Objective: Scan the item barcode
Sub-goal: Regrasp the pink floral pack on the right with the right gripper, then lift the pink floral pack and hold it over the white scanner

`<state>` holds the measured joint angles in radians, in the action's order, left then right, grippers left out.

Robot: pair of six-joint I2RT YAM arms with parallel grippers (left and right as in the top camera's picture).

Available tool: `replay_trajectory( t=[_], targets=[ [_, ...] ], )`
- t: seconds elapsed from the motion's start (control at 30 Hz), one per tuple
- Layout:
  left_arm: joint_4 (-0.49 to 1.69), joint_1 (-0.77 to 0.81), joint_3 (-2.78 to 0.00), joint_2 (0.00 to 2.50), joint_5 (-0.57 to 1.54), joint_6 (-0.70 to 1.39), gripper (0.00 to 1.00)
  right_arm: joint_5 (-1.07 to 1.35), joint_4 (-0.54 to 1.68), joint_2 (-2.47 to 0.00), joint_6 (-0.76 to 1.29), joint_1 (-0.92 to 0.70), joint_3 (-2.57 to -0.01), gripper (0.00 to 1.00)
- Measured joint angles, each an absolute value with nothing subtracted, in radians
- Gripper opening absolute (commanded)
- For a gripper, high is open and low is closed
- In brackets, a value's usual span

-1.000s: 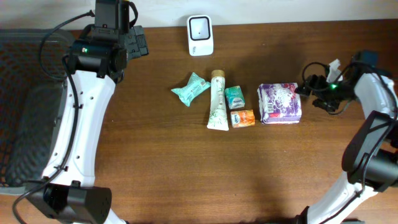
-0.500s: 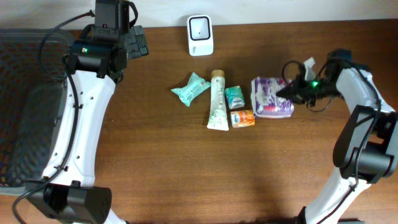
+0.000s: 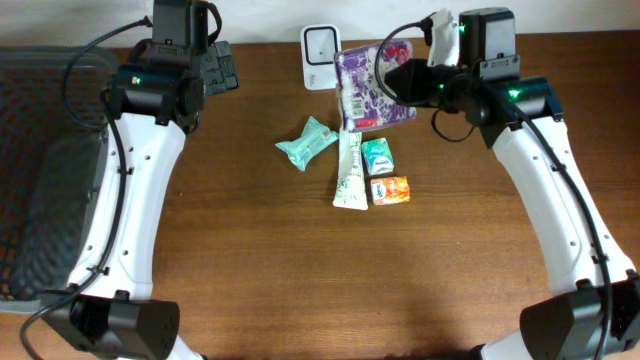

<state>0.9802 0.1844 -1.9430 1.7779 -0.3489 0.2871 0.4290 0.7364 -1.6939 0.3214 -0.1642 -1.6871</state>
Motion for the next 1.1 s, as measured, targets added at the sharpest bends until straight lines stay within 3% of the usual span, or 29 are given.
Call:
replay_trajectory(
  t=[0.83,0.93,1.1],
  targets=[
    [0.98,0.184,-1.943,1.778,-0.349,0.287,0.99,0.402,0.863,-1.694,0.341,-0.164,-1.687,0.04],
    [0.98,0.184,-1.943,1.778,-0.349,0.287,0.99,0.238,0.937,-1.694,0.342,-0.164,-1.687,0.04],
    [0.98,0.184,-1.943,1.778,-0.348,0.287,0.99,-0.331,1.144,-1.695,0.341,-0.164,-1.678,0.04]
  ],
)
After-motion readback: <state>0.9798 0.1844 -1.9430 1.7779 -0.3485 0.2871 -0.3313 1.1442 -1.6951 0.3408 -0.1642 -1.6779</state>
